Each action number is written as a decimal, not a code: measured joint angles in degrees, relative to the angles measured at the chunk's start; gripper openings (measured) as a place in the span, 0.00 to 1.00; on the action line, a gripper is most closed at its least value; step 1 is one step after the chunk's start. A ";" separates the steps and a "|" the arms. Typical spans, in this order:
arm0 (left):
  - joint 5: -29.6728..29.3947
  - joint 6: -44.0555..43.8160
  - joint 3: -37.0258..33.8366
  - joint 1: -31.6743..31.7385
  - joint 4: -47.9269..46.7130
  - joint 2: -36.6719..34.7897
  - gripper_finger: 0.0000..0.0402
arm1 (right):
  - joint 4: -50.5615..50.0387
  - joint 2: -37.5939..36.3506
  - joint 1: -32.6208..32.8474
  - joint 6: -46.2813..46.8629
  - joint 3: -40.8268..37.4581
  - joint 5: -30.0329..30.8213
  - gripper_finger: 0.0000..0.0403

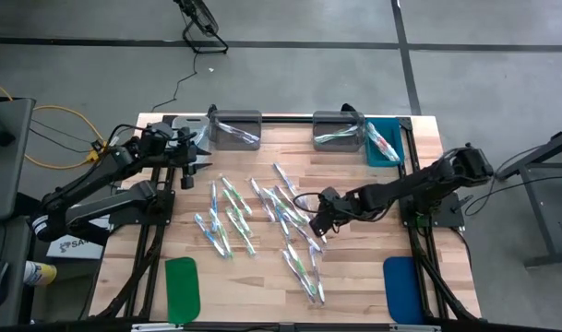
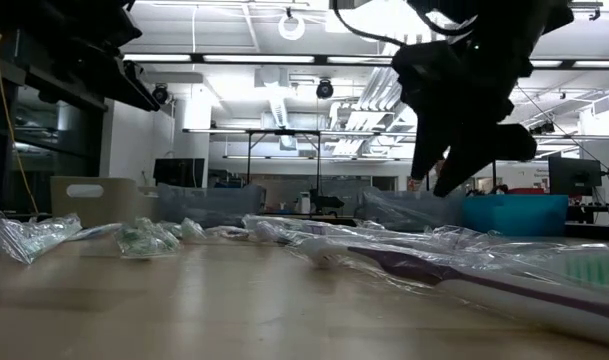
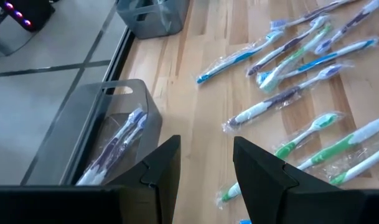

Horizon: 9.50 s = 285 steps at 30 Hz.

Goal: Pick & Place Toothbrushes
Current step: Put the violet toothbrush into the left black bin, then put the blue toothbrush into the white bin

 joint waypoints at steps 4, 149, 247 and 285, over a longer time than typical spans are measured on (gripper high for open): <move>0.23 0.00 0.00 0.00 -0.27 0.00 0.35 | 0.09 2.13 0.00 -1.30 0.00 -1.13 0.42; 14.10 -31.52 -3.44 -20.63 79.47 39.36 0.35 | 66.78 10.60 -7.54 -71.77 0.96 18.52 0.01; -15.19 16.60 13.30 -4.92 17.53 32.80 0.20 | 27.21 1.18 -4.70 -37.01 0.96 22.77 0.37; -15.30 8.48 -3.39 -17.64 25.44 7.58 0.16 | 22.89 20.70 -14.18 -32.60 5.25 14.77 0.52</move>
